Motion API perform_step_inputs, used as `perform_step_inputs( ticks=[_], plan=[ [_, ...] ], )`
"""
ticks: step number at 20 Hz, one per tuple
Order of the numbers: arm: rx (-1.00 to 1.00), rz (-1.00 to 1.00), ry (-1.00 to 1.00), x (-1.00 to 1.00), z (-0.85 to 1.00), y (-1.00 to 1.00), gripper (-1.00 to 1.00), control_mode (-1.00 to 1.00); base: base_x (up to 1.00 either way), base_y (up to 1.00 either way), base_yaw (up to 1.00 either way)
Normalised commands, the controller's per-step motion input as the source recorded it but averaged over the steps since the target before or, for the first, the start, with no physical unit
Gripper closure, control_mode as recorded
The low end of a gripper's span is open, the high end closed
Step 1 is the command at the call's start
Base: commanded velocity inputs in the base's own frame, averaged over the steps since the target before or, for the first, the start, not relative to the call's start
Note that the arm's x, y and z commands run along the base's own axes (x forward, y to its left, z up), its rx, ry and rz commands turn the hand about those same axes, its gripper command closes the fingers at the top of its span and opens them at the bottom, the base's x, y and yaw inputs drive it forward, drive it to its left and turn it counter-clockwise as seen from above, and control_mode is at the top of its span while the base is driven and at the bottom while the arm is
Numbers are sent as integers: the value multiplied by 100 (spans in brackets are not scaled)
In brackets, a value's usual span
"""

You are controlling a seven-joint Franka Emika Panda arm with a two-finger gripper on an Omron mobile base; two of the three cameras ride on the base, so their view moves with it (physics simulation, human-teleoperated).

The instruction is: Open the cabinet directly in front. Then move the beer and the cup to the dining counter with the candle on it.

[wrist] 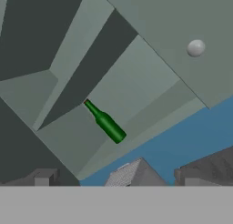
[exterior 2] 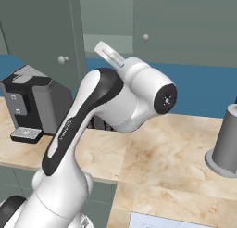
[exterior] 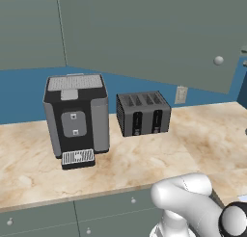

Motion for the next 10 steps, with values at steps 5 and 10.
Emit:
perform_step_inputs(
  ticks=[5, 10],
  plan=[
    [2, 20, 7, 18, 0, 18, -100, -100, 0, 0, 0],
    [0, 23, 7, 6, 0, 31, -100, -100, 0, 0, 0]
  ],
)
